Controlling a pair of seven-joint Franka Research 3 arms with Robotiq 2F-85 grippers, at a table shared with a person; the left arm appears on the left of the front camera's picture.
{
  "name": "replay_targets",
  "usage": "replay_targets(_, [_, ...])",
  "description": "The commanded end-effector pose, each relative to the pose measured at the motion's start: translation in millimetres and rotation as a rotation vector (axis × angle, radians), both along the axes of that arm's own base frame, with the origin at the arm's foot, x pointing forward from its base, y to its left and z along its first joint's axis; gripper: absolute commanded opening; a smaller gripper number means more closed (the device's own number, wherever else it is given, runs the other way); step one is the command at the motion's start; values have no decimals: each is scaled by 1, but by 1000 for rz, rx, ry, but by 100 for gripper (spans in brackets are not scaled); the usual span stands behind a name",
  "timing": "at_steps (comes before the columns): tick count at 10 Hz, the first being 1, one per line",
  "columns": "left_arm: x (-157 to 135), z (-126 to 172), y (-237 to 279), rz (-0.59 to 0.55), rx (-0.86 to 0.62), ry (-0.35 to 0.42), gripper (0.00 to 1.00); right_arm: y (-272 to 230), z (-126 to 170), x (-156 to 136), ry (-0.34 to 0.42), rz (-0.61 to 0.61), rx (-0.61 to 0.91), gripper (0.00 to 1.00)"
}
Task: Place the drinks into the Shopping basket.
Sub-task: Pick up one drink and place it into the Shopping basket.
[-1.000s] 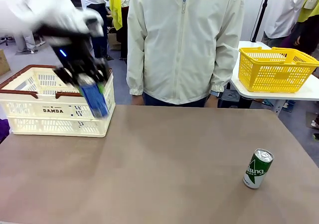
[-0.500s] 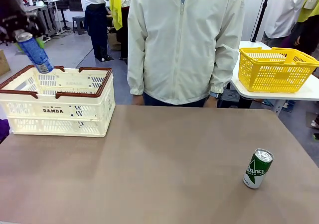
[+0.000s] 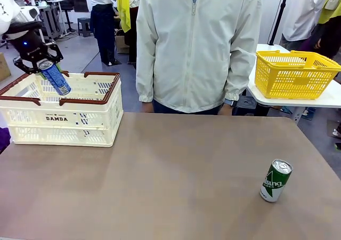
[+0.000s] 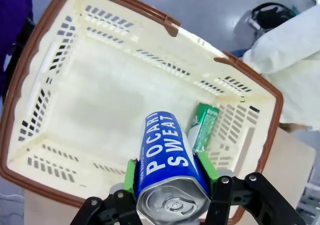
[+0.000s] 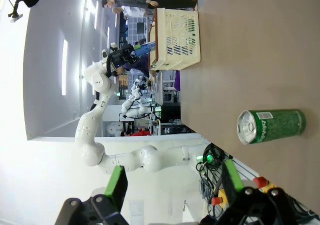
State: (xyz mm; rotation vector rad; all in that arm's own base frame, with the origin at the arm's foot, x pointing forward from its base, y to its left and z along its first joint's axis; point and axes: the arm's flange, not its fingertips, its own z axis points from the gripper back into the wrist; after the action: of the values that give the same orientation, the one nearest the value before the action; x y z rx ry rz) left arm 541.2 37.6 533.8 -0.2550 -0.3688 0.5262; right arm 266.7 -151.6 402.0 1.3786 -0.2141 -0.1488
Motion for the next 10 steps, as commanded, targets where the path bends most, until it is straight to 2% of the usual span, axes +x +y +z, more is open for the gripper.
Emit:
replay_targets(1, [-13,17,2,-47,45,-57,0,0,6,1,12,4,5,100])
replay_targets(2, [-13,17,2,-47,45,-57,0,0,6,1,12,4,5,100])
replay_targets(3, [-2,4,0,-13,11,-9,0,0,6,1,12,4,5,100])
replay_targets(4, [-6,-12,-20,-182,119,19,0,0,6,1,12,4,5,100])
replay_targets(5, [7,-29,-22,-320,213,51,0,0,6,1,12,4,5,100])
replay_targets(6, [15,-42,-18,-387,244,102,0,0,6,1,12,4,5,100])
replay_targets(7, [23,-57,-14,-399,295,141,0,0,6,1,12,4,5,100])
replay_targets(8, [30,-70,-12,-405,312,146,0,0,6,1,12,4,5,100])
replay_targets(10, [48,-91,-5,-357,326,173,0,0,6,1,12,4,5,100])
